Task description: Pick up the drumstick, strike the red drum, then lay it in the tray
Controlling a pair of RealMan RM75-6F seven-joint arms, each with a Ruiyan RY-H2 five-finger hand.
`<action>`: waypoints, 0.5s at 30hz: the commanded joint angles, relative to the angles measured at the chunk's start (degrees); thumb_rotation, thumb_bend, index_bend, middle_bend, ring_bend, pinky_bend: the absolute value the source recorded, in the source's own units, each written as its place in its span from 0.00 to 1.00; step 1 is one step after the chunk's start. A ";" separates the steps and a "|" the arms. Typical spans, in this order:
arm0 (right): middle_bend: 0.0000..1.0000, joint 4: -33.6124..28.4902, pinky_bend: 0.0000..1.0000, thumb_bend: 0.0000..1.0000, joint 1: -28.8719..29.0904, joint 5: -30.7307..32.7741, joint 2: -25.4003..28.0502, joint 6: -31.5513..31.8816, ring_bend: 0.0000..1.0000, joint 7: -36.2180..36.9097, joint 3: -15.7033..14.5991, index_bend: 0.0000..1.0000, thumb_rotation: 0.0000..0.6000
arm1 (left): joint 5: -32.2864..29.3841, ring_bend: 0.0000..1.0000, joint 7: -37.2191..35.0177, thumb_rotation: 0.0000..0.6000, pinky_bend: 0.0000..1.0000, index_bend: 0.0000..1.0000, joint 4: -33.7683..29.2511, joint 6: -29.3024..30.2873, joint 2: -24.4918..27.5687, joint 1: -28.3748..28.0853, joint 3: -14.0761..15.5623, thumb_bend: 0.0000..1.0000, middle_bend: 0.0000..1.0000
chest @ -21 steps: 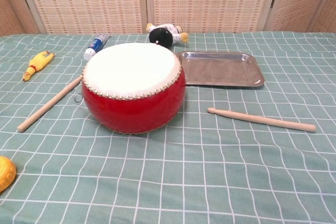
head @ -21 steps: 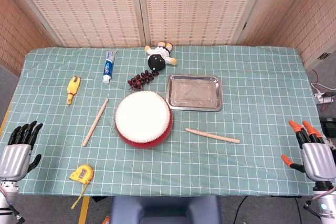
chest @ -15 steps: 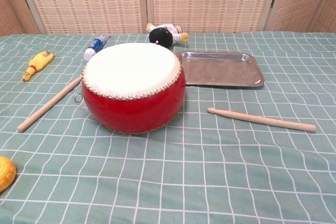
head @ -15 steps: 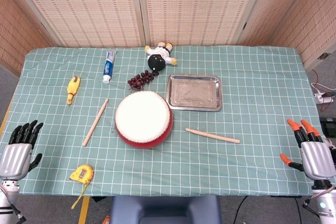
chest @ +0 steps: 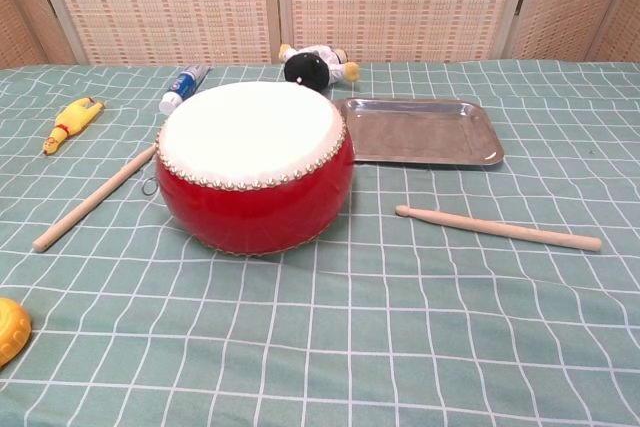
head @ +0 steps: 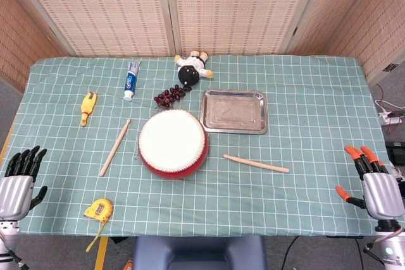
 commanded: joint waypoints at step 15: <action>0.14 2.29 0.25 0.18 16.48 7.75 -12.56 -21.14 0.10 -8.95 5.39 0.40 1.00 | 0.29 0.00 -4.35 1.00 0.03 0.00 2.83 -0.07 -0.58 1.00 1.09 0.27 0.00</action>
